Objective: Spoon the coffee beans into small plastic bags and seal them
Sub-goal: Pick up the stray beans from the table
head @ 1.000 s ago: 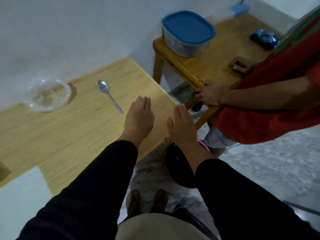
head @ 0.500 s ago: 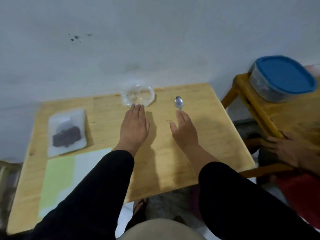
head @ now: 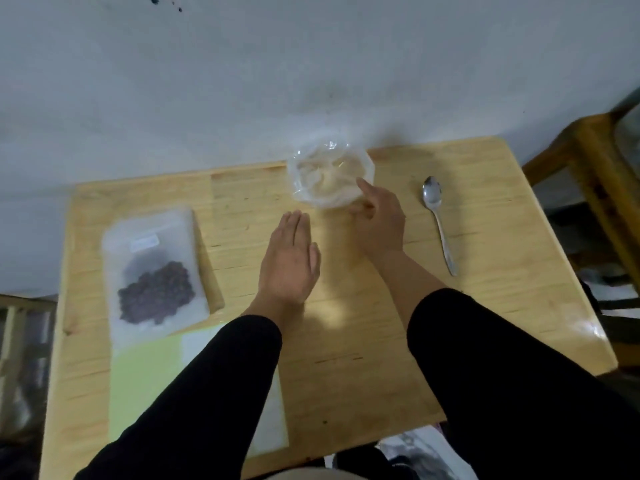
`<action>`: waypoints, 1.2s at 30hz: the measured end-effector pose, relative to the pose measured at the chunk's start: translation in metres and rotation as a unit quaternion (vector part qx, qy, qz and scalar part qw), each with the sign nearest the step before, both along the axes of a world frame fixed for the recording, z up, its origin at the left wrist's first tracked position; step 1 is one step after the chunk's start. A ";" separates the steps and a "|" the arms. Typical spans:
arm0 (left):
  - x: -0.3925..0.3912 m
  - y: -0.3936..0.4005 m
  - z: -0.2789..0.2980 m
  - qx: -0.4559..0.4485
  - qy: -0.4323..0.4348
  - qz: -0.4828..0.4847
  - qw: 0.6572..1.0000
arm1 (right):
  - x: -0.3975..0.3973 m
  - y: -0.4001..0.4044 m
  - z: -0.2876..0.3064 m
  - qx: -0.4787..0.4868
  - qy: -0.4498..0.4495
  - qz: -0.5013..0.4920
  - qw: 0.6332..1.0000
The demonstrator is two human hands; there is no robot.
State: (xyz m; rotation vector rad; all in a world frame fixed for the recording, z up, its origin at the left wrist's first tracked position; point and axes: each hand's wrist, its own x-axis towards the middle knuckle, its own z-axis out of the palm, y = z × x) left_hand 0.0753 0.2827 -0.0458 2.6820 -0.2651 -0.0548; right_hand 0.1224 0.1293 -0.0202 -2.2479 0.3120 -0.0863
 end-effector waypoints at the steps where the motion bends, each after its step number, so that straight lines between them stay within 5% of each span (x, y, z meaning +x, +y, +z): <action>1: 0.001 -0.001 -0.004 0.000 -0.004 -0.001 1.000 | 0.004 0.001 -0.002 -0.007 -0.001 0.002 1.000; 21: -0.005 -0.012 -0.001 -0.047 0.010 -0.065 0.997 | -0.033 -0.005 0.009 0.034 -0.070 -0.148 0.986; 36: -0.100 -0.188 0.010 -0.013 0.036 -0.292 0.956 | -0.193 -0.159 0.042 0.015 -0.083 -0.365 0.927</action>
